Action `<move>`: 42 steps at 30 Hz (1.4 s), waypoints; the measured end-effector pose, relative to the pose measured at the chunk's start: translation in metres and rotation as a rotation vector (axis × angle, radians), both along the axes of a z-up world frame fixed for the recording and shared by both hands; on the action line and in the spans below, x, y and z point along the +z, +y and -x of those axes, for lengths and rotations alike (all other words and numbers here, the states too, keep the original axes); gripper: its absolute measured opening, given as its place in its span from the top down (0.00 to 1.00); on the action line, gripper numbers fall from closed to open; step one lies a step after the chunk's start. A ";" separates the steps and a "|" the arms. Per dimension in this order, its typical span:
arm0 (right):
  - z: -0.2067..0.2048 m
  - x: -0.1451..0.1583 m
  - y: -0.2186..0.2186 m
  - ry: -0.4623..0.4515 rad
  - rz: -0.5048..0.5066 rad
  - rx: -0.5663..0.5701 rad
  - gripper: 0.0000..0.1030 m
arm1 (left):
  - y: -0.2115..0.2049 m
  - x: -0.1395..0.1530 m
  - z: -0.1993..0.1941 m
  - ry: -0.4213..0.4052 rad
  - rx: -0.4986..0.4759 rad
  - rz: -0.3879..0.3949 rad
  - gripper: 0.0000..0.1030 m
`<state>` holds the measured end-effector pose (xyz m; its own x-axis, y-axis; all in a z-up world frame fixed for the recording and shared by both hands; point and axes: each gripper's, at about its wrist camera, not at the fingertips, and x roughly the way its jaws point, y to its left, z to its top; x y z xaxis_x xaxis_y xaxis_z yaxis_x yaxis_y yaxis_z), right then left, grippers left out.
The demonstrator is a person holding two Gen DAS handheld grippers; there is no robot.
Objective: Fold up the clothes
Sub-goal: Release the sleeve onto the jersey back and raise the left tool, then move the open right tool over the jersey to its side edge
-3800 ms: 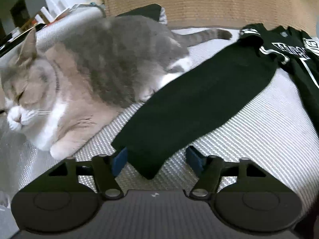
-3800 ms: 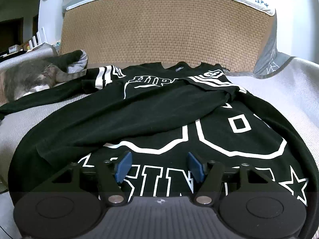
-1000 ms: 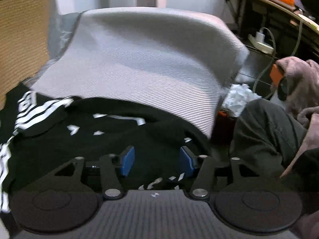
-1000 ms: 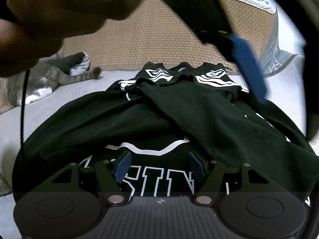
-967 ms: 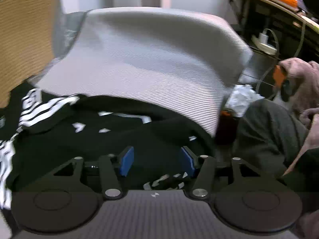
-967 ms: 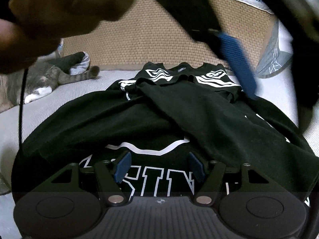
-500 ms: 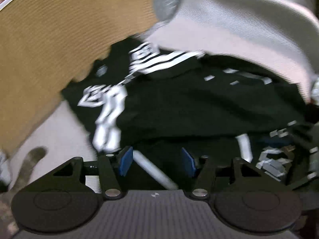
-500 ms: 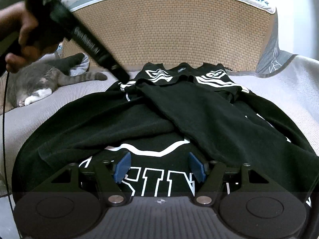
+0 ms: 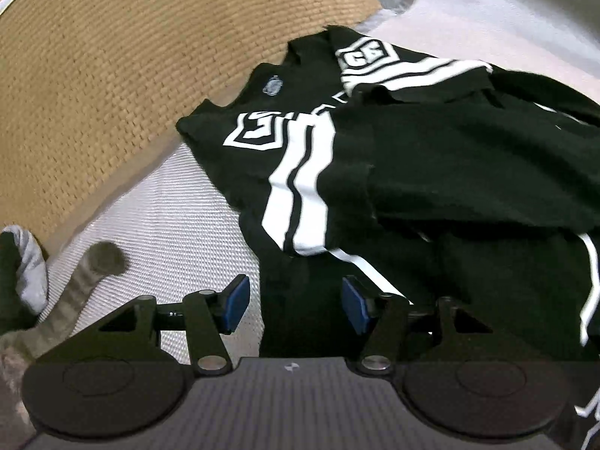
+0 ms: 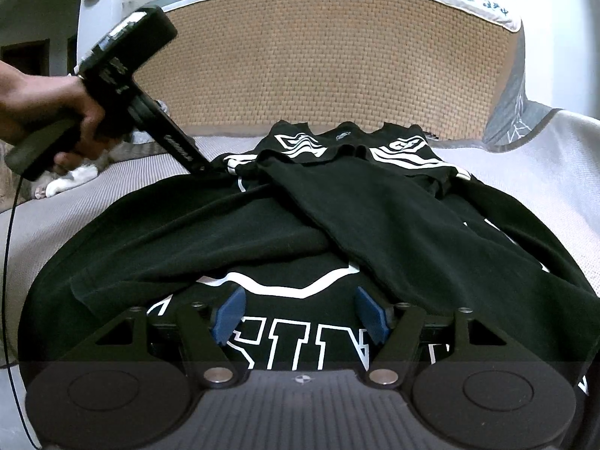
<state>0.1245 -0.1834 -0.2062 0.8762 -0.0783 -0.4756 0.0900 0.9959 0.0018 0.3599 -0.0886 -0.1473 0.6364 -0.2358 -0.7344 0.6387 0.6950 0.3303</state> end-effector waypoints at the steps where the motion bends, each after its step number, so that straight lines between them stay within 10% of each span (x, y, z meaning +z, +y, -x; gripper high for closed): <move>1: 0.000 0.000 0.000 -0.002 -0.001 0.000 0.32 | 0.000 -0.002 -0.003 -0.008 0.009 0.005 0.44; 22: -0.005 -0.003 0.002 -0.024 0.009 0.009 0.27 | 0.026 -0.022 -0.052 -0.058 0.225 0.081 0.43; 42: -0.006 -0.002 0.000 -0.013 0.012 0.013 0.27 | 0.031 0.005 -0.024 -0.022 0.191 -0.057 0.39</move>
